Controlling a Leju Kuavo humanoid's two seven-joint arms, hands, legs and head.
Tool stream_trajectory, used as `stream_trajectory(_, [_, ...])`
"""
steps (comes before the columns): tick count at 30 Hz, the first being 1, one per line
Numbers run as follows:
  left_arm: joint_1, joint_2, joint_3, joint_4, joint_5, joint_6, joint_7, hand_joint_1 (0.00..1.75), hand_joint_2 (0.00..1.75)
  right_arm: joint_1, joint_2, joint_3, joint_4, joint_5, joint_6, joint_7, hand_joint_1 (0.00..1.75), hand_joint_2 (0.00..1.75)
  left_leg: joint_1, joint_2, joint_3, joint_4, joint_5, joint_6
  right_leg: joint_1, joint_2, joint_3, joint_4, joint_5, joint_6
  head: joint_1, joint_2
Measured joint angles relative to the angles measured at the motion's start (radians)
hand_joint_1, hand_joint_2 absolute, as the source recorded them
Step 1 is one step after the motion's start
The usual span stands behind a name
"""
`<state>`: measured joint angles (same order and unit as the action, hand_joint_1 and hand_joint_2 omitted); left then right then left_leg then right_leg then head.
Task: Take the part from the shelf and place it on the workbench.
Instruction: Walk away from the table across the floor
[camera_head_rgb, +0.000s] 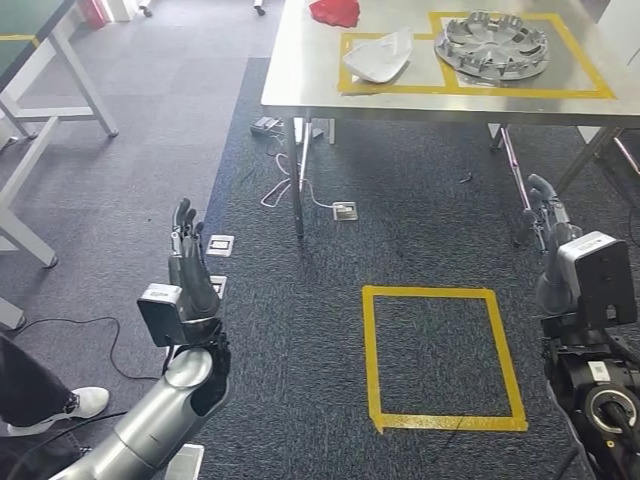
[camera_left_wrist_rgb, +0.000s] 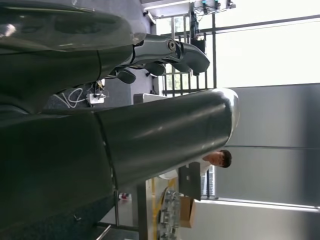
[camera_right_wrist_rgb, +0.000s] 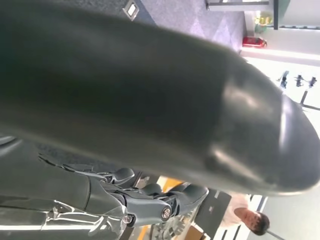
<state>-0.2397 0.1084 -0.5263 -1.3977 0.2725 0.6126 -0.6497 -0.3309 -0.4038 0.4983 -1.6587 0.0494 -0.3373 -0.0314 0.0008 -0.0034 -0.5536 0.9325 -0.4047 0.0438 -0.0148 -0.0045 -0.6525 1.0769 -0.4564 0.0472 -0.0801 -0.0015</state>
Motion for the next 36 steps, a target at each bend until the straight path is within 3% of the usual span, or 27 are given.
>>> stream_trajectory(2, [0.002, -0.001, 0.0, 0.0, 0.0, 0.0, 0.0, 0.0, 0.0, 0.004, -0.002, 0.001, 0.0, -0.001, -0.001, 0.002, 0.0, 0.0, 0.0, 0.0, -0.013, 0.0, 0.01, 0.003, -0.001, 0.001, -0.042, 0.135, -0.077, 0.007, 0.007, 0.0])
stream_trajectory(3, [0.003, -0.001, 0.0, 0.0, 0.001, 0.0, 0.0, 0.0, 0.0, 0.007, -0.003, 0.001, 0.0, -0.002, -0.001, 0.003, 0.0, 0.0, 0.0, 0.0, -0.02, 0.001, 0.015, 0.002, -0.002, 0.001, -0.05, 0.175, -0.094, 0.01, 0.01, 0.0])
stream_trajectory(4, [0.003, -0.001, 0.0, 0.0, 0.001, 0.0, 0.0, 0.0, 0.0, 0.01, -0.004, 0.001, 0.0, -0.002, 0.0, 0.004, 0.0, 0.0, 0.001, -0.001, -0.027, 0.004, 0.019, 0.0, -0.004, 0.001, -0.038, 0.177, -0.092, 0.012, 0.013, 0.0])
stream_trajectory(5, [0.004, -0.001, 0.0, 0.0, 0.002, 0.0, 0.0, 0.0, 0.0, 0.011, -0.004, 0.001, 0.0, -0.002, 0.0, 0.005, 0.0, 0.0, 0.002, -0.002, -0.034, 0.007, 0.022, -0.002, -0.005, 0.001, -0.01, 0.144, -0.076, 0.014, 0.016, 0.0])
stream_trajectory(8, [0.003, -0.001, 0.0, 0.0, 0.003, 0.0, 0.0, 0.0, 0.0, 0.011, -0.006, 0.0, -0.001, -0.002, 0.0, 0.005, 0.0, 0.0, 0.004, -0.004, -0.052, 0.028, 0.027, -0.014, -0.008, 0.005, 0.11, -0.053, -0.018, 0.014, 0.026, 0.0])
stream_trajectory(9, [0.003, -0.001, 0.0, 0.0, 0.003, 0.0, 0.0, 0.0, 0.0, 0.011, -0.006, 0.0, -0.002, -0.002, 0.0, 0.005, 0.0, 0.0, 0.002, -0.005, -0.058, 0.033, 0.029, -0.019, -0.007, 0.008, 0.126, -0.086, -0.011, 0.009, 0.028, 0.0])
stream_trajectory(13, [0.002, -0.001, 0.0, 0.0, 0.004, 0.0, -0.001, 0.0, 0.0, 0.012, -0.007, 0.001, -0.006, -0.002, 0.001, 0.004, 0.0, 0.0, 0.001, -0.006, -0.073, 0.042, 0.035, -0.042, -0.004, 0.008, 0.113, -0.094, 0.006, -0.021, 0.021, 0.0])
stream_trajectory(15, [0.001, 0.0, 0.0, 0.0, 0.005, 0.0, -0.001, 0.0, 0.0, 0.011, -0.007, 0.001, -0.007, -0.002, 0.0, 0.004, 0.0, 0.0, 0.004, -0.004, -0.103, 0.112, -0.019, -0.053, -0.007, 0.004, 0.101, -0.096, 0.02, -0.035, 0.012, 0.0])
stream_trajectory(17, [0.002, 0.0, 0.0, 0.0, 0.006, 0.0, -0.001, 0.0, 0.0, 0.011, -0.007, 0.001, -0.008, -0.002, -0.001, 0.004, 0.0, 0.0, 0.006, -0.003, -0.157, 0.249, -0.103, -0.062, -0.006, 0.001, 0.085, -0.096, 0.032, -0.041, -0.001, 0.0])
stream_trajectory(19, [0.003, 0.0, 0.0, 0.0, 0.006, 0.0, -0.001, 0.0, 0.0, 0.012, -0.007, 0.001, -0.008, -0.002, -0.001, 0.004, 0.0, 0.0, 0.006, -0.003, -0.181, 0.335, -0.14, -0.062, -0.003, 0.0, 0.067, -0.096, 0.044, -0.042, -0.01, 0.0])
stream_trajectory(20, [0.004, 0.0, 0.0, 0.0, 0.006, 0.0, -0.001, 0.0, 0.0, 0.013, -0.007, 0.001, -0.008, -0.002, -0.001, 0.004, 0.0, 0.0, 0.005, -0.003, -0.164, 0.32, -0.13, -0.058, -0.001, 0.0, 0.06, -0.096, 0.049, -0.041, -0.015, 0.0])
stream_trajectory(23, [0.0, 0.0, 0.0, 0.0, 0.006, 0.0, -0.001, 0.0, 0.0, 0.012, -0.007, 0.0, -0.01, -0.002, 0.0, 0.004, 0.0, 0.0, -0.003, -0.002, -0.035, 0.124, -0.064, -0.033, 0.005, 0.0, 0.049, -0.096, 0.063, -0.038, -0.024, 0.0])
stream_trajectory(25, [-0.004, 0.0, 0.0, 0.0, 0.006, 0.0, -0.001, 0.0, 0.0, 0.011, -0.007, 0.0, -0.013, -0.002, 0.0, 0.003, 0.0, 0.0, -0.012, 0.0, 0.007, 0.044, -0.047, -0.02, 0.004, -0.001, 0.047, -0.099, 0.071, -0.029, -0.023, 0.0])
stream_trajectory(27, [-0.007, 0.0, 0.0, 0.0, 0.006, 0.0, -0.001, 0.0, 0.0, 0.011, -0.007, 0.001, -0.015, -0.002, 0.001, 0.003, 0.0, 0.0, -0.019, 0.0, 0.009, 0.028, -0.038, -0.011, 0.0, -0.002, 0.047, -0.107, 0.082, -0.015, -0.021, 0.0])
stream_trajectory(29, [-0.007, 0.0, 0.0, 0.0, 0.006, 0.0, -0.001, 0.0, 0.0, 0.011, -0.009, 0.0, -0.016, -0.002, 0.002, 0.003, 0.0, 0.0, -0.013, 0.001, 0.011, 0.006, -0.018, -0.002, 0.0, -0.001, 0.047, -0.116, 0.086, -0.002, -0.02, 0.0])
stream_trajectory(31, [-0.007, 0.0, 0.001, 0.0, 0.006, 0.0, -0.001, 0.0, 0.0, 0.01, -0.011, -0.002, -0.018, -0.002, 0.002, 0.003, 0.0, 0.0, -0.005, 0.002, 0.01, -0.021, 0.007, 0.004, 0.002, 0.001, 0.026, -0.064, 0.039, 0.006, -0.011, 0.0])
stream_trajectory(34, [-0.004, -0.001, 0.001, 0.0, 0.006, 0.0, -0.001, 0.0, 0.0, 0.012, -0.012, 0.0, -0.018, -0.002, 0.003, 0.004, 0.0, 0.0, -0.007, 0.003, -0.01, -0.025, 0.026, 0.006, 0.002, 0.002, -0.035, 0.136, -0.079, 0.013, 0.005, 0.0])
stream_trajectory(35, [-0.002, -0.001, 0.001, 0.0, 0.006, 0.0, -0.001, 0.0, 0.0, 0.013, -0.012, 0.0, -0.018, -0.002, 0.003, 0.004, 0.0, 0.0, -0.008, 0.002, -0.016, -0.024, 0.03, 0.006, 0.002, 0.002, -0.038, 0.167, -0.092, 0.014, 0.007, 0.0])
stream_trajectory(36, [-0.001, 0.0, 0.001, 0.0, 0.006, 0.0, -0.001, 0.0, 0.0, 0.013, -0.012, 0.001, -0.018, -0.002, 0.003, 0.004, 0.0, 0.0, -0.008, 0.002, -0.023, -0.021, 0.034, 0.005, 0.002, 0.002, -0.022, 0.159, -0.086, 0.014, 0.01, 0.0])
